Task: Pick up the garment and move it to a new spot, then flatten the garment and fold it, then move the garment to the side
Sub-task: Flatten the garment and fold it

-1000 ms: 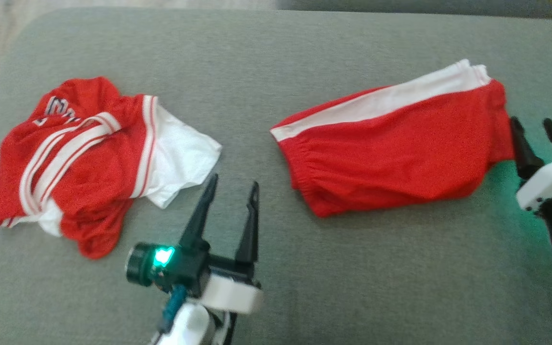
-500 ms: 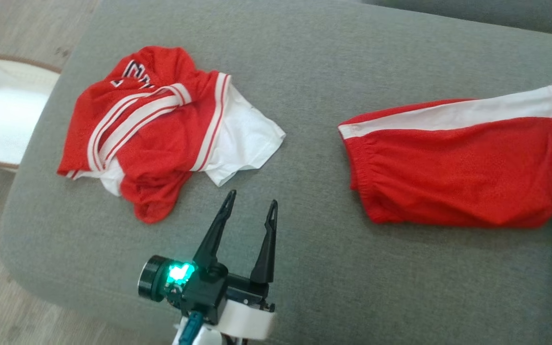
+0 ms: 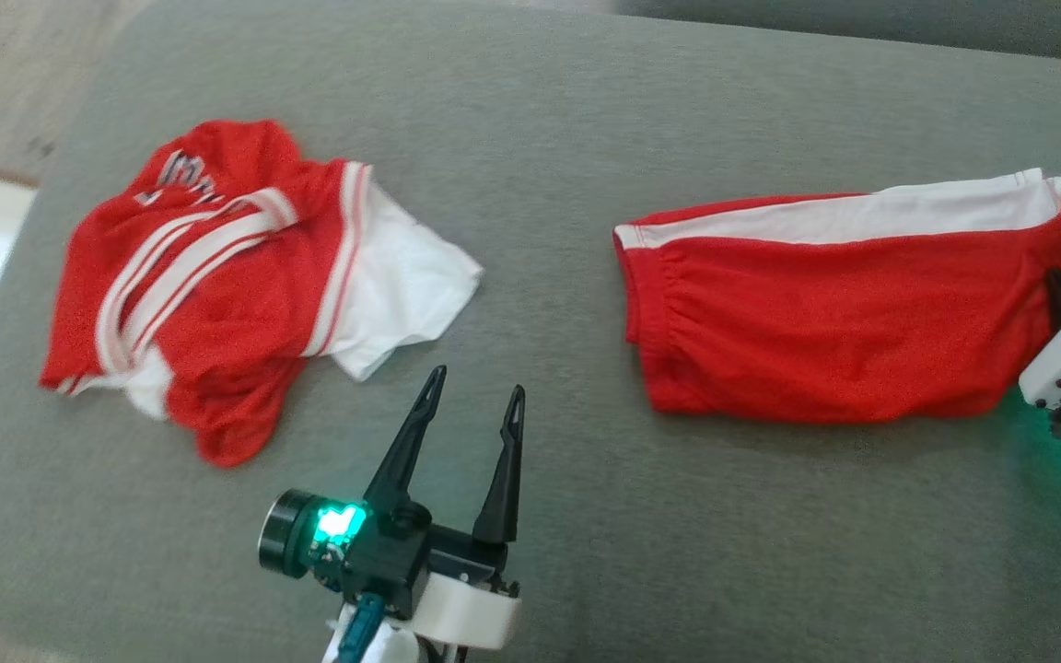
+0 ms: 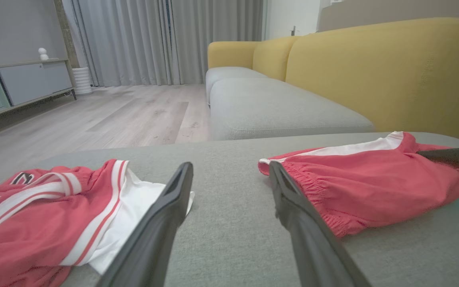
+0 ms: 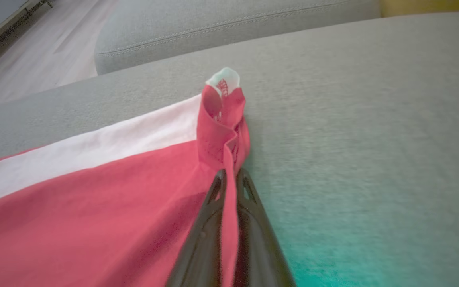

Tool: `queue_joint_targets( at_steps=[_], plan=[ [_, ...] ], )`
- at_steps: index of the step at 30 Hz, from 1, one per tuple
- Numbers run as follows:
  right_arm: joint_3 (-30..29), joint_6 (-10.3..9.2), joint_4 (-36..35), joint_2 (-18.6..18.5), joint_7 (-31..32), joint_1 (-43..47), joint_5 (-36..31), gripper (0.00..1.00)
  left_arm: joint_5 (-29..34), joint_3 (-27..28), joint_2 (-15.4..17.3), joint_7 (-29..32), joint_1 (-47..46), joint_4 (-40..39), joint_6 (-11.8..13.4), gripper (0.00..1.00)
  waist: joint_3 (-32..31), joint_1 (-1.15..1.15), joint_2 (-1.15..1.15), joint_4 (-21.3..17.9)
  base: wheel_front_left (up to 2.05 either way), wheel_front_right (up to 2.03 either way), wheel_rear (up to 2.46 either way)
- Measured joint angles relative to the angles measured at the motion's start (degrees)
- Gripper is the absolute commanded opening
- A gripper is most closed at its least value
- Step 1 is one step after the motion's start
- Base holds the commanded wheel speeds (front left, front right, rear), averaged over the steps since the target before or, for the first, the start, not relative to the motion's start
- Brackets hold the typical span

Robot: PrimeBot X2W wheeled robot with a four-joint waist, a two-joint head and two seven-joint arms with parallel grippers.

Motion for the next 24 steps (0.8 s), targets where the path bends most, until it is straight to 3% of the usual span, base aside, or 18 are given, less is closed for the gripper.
queue_joint_targets(
  at_steps=[13,24],
  plan=[
    [-0.05,0.00,-0.79,-1.75,-1.80,0.15,0.60,0.00,1.36,0.53,-0.10,0.00,-0.07,1.44,-1.51,1.00,-1.97,0.00,0.00,-11.01,0.00,0.00,0.00],
    [2.89,0.00,-9.29,-0.32,-3.71,-0.05,0.51,0.00,1.34,0.48,-0.11,0.00,0.13,3.97,-2.40,1.00,-5.10,0.00,0.00,-11.57,0.00,0.00,0.00]
  ],
)
